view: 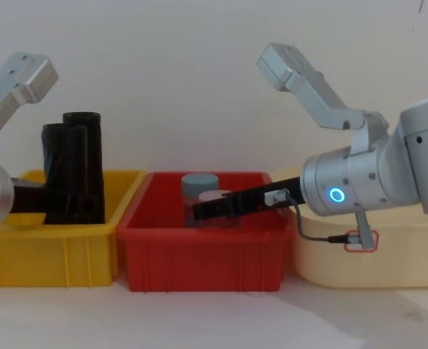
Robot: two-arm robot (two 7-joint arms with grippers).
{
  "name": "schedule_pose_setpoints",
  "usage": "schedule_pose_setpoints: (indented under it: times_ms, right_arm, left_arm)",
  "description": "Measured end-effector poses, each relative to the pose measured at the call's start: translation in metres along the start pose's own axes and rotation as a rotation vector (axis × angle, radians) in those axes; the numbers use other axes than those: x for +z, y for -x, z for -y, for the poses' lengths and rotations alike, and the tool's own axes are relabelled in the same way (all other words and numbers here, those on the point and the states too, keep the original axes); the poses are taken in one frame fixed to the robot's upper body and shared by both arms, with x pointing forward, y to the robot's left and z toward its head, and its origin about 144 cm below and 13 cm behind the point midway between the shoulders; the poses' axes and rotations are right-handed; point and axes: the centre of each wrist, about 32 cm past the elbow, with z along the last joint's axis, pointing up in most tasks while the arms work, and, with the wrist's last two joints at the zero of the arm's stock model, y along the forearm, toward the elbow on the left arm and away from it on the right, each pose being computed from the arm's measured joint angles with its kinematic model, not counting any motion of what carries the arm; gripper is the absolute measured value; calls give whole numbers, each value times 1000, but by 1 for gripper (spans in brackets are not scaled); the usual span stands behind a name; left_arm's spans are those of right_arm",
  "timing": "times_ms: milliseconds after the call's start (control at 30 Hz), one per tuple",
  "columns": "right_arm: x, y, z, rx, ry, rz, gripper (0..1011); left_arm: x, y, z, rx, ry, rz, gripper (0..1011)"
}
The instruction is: Pick up the garbage bag with the one hand and transfer it to the other hand.
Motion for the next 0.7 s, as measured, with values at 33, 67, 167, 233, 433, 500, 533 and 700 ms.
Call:
schedule_pose_setpoints:
  times_ms: [33,67,167,233,433,500,533,700]
  right_arm:
    - [0,0,0,0,0,0,738]
    - [0,0,0,0,0,0,719]
    - [0,0,0,0,1,0,664]
    - [0,0,-1,0,1,0,664]
    - [0,-1,-1,0,2,-1,664]
    - [0,-1,-1,0,2,-1,664]
    - [0,-1,-1,0,3,-1,664]
    - [0,0,0,-1,-1,4,664]
  left_arm:
    - [0,0,0,0,0,0,466]
    - [0,0,0,0,0,0,466]
    - [0,0,0,0,0,0,466]
    - [0,0,0,0,0,0,466]
    - [0,0,0,0,0,0,466]
    - [0,0,0,0,0,0,466]
    - [0,0,0,0,0,0,466]
    - [0,0,0,0,0,0,466]
